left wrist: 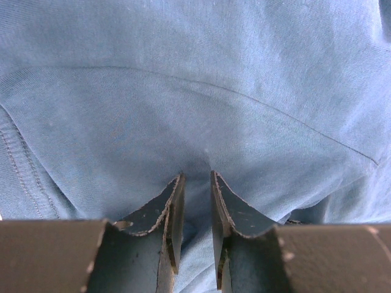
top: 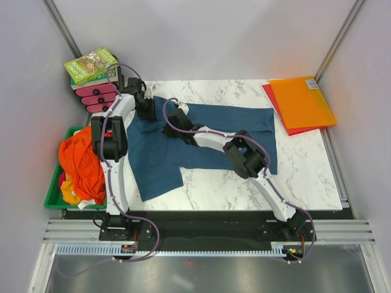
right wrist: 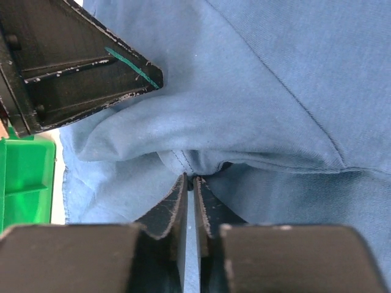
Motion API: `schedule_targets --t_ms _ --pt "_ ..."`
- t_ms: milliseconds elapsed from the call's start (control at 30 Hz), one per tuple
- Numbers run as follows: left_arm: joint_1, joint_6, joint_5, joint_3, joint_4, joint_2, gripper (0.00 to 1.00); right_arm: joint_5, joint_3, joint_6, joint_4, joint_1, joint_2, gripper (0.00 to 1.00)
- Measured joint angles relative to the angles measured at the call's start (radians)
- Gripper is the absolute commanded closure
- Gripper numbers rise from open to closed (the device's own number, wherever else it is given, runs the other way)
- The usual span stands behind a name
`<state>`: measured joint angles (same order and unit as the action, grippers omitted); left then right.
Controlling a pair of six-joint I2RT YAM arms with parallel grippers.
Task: Fold and stack the t-shirts
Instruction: Fold the flattened tshirt in 1/3 of the way
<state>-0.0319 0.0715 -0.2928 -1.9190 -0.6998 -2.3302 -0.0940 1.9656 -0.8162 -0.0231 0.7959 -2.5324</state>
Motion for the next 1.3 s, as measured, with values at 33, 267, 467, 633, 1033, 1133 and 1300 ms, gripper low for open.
schedule_targets --t_ms 33,267,467,633,1033,1133,1300 --pt "0.0 0.0 -0.001 0.0 0.0 0.0 0.69 -0.002 -0.004 0.0 -0.006 0.0 0.0 0.9" --pt "0.003 0.0 -0.006 0.005 0.006 0.001 0.7 -0.019 -0.055 0.002 -0.053 0.01 0.02 0.96" --pt "0.003 0.0 -0.006 0.006 0.007 0.001 0.7 -0.04 -0.126 0.013 -0.051 0.022 0.07 0.99" --pt "0.003 0.0 -0.006 0.006 0.007 0.001 0.7 -0.049 -0.175 0.027 -0.044 0.034 0.105 1.0" --pt "0.003 0.0 -0.004 0.005 0.007 0.001 0.7 -0.063 -0.279 0.043 -0.037 0.048 0.178 1.0" --pt "0.002 0.0 -0.002 0.003 0.006 0.001 0.7 -0.067 -0.315 0.045 -0.037 0.05 0.204 1.0" --pt "0.002 0.0 0.003 -0.002 0.0 0.0 0.69 -0.069 -0.368 0.046 -0.047 0.052 0.235 1.0"
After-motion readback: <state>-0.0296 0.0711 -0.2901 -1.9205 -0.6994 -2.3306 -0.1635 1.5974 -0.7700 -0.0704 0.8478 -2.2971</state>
